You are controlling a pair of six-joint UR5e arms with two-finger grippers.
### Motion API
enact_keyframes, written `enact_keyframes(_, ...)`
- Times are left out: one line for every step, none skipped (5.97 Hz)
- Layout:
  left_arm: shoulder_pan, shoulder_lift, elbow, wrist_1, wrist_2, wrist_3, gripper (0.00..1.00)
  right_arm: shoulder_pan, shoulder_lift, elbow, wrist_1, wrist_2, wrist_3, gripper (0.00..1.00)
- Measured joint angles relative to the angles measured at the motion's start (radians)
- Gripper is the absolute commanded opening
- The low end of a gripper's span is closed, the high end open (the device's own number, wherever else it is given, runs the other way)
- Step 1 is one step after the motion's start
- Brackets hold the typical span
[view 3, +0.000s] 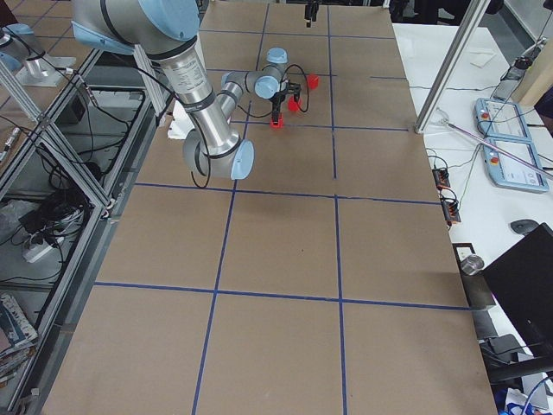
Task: Form red blocks into L shape at center
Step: 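Lower the cube at the center and open the right gripper, then reach the left gripper to the nearer red cube while the right gripper withdraws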
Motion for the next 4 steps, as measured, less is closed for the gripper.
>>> enact_keyframes(0.036, -0.016, -0.001, -0.048, 0.002, -0.075, 1.00, 0.019, -0.027, 0.050, -0.001, 0.005, -0.004, 1.00)
enact_keyframes(0.105, -0.056, -0.001, -0.088, 0.007, -0.162, 1.00, 0.046, -0.082, 0.129, -0.003, 0.023, -0.008, 1.00)
enact_keyframes(0.175, -0.103, 0.000, -0.102, 0.028, -0.222, 1.00, 0.083, -0.136, 0.200, -0.003, 0.064, -0.012, 1.00)
enact_keyframes(0.234, -0.149, 0.002, -0.104, 0.065, -0.245, 1.00, 0.126, -0.167, 0.237, 0.000, 0.117, -0.020, 1.00)
